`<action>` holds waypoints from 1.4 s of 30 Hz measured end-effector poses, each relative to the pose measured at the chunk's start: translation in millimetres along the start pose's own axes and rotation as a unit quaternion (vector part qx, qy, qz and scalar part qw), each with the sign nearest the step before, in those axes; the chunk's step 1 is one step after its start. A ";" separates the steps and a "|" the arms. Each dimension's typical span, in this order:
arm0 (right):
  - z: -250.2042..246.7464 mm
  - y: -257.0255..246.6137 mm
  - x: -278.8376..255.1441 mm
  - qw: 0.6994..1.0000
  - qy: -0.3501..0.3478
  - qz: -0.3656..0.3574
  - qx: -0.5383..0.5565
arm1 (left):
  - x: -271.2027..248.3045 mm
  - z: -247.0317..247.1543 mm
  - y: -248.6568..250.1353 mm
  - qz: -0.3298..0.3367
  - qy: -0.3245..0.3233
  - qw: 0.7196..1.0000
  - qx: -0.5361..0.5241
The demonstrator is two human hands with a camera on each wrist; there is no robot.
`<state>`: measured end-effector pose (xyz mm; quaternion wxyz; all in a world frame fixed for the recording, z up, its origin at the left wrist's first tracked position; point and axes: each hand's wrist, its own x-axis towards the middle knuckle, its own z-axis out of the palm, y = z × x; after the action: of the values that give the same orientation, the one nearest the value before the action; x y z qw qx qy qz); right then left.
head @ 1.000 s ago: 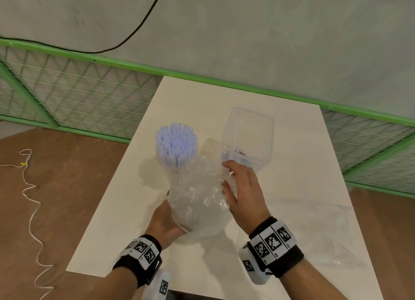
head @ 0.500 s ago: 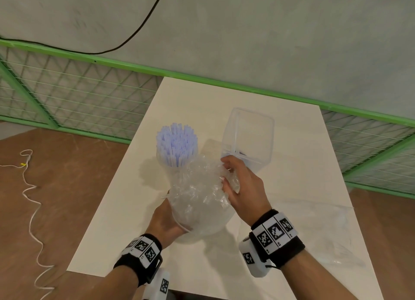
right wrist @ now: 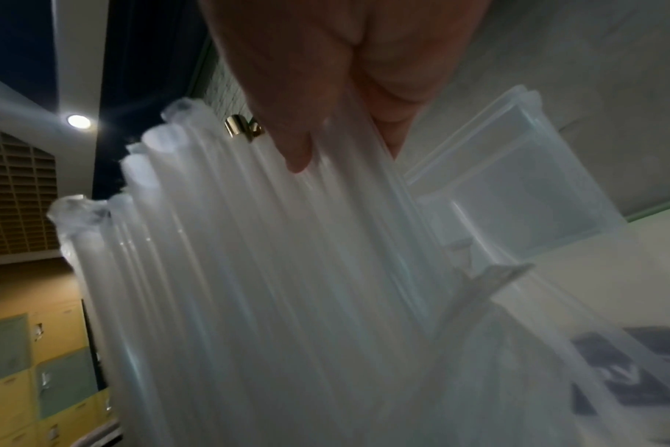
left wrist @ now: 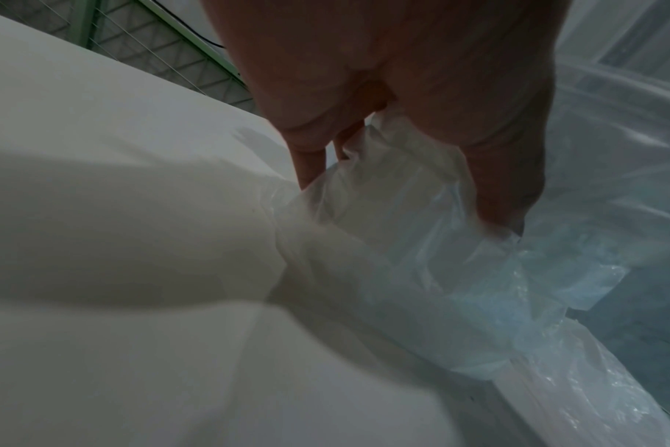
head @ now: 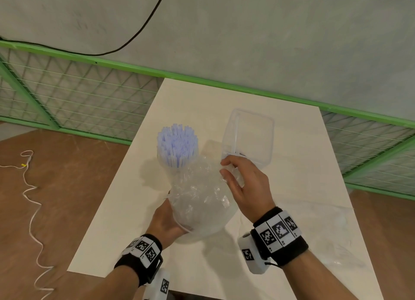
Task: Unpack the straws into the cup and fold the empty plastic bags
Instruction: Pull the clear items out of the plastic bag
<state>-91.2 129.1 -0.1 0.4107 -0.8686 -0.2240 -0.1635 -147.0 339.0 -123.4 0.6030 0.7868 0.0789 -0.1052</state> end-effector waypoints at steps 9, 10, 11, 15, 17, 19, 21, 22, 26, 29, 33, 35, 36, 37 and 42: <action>-16.0 -12.9 20.1 0.999 0.024 -0.026 -0.011 | 1.6 3.2 -2.9 0.037 -0.007 0.996 -0.086; -14.4 -11.1 20.8 1.000 0.006 -0.019 -0.008 | 1.1 2.6 -2.7 0.037 -0.008 0.996 -0.087; -12.8 -9.6 21.3 1.000 -0.010 -0.011 -0.002 | 0.7 2.6 -1.0 0.037 -0.009 0.996 -0.083; -12.8 -15.1 26.2 1.000 -0.021 -0.012 -0.010 | 0.6 1.0 -2.7 0.028 -0.012 0.997 -0.077; -18.5 -20.5 32.0 1.000 0.011 -0.017 -0.010 | 1.7 0.9 -4.3 0.023 -0.010 0.996 -0.084; -21.9 -22.4 37.2 0.999 0.030 -0.022 0.001 | 2.0 1.4 -4.8 0.021 -0.008 0.996 -0.085; -19.9 -20.7 38.7 0.999 0.014 -0.032 0.000 | 2.0 1.8 -4.6 0.024 -0.006 0.997 -0.077; -18.1 -19.3 38.4 0.999 0.005 -0.034 -0.004 | 2.6 1.8 -5.3 0.026 -0.004 0.997 -0.075; -33.7 -19.9 51.2 0.998 0.049 -0.037 0.006 | 4.0 1.4 -9.3 0.026 -0.003 0.996 -0.087; -69.0 -27.4 78.5 0.992 0.102 -0.018 0.074 | 4.4 1.4 -10.5 0.036 -0.002 0.998 -0.053; -122.9 -39.1 112.2 0.975 0.158 -0.055 0.148 | 6.6 1.2 -10.5 0.029 -0.004 0.999 -0.019; -151.1 -37.1 129.5 0.968 0.197 -0.070 0.140 | 7.3 1.7 -11.5 0.027 -0.003 1.000 -0.010; -162.6 -32.8 138.7 0.965 0.215 -0.078 0.128 | 7.5 1.7 -11.9 0.027 -0.002 1.000 -0.009; -170.5 -25.7 148.6 0.963 0.230 -0.087 0.114 | 7.5 1.7 -12.9 0.027 0.001 1.000 -0.008; -139.5 40.2 180.4 0.979 0.163 -0.054 0.106 | 5.3 0.9 -8.1 0.033 -0.001 0.999 0.000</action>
<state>68.5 42.7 143.6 0.5219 -0.7684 -0.2173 -0.2999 -144.0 340.2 -132.5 0.6058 0.7892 0.0526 -0.0859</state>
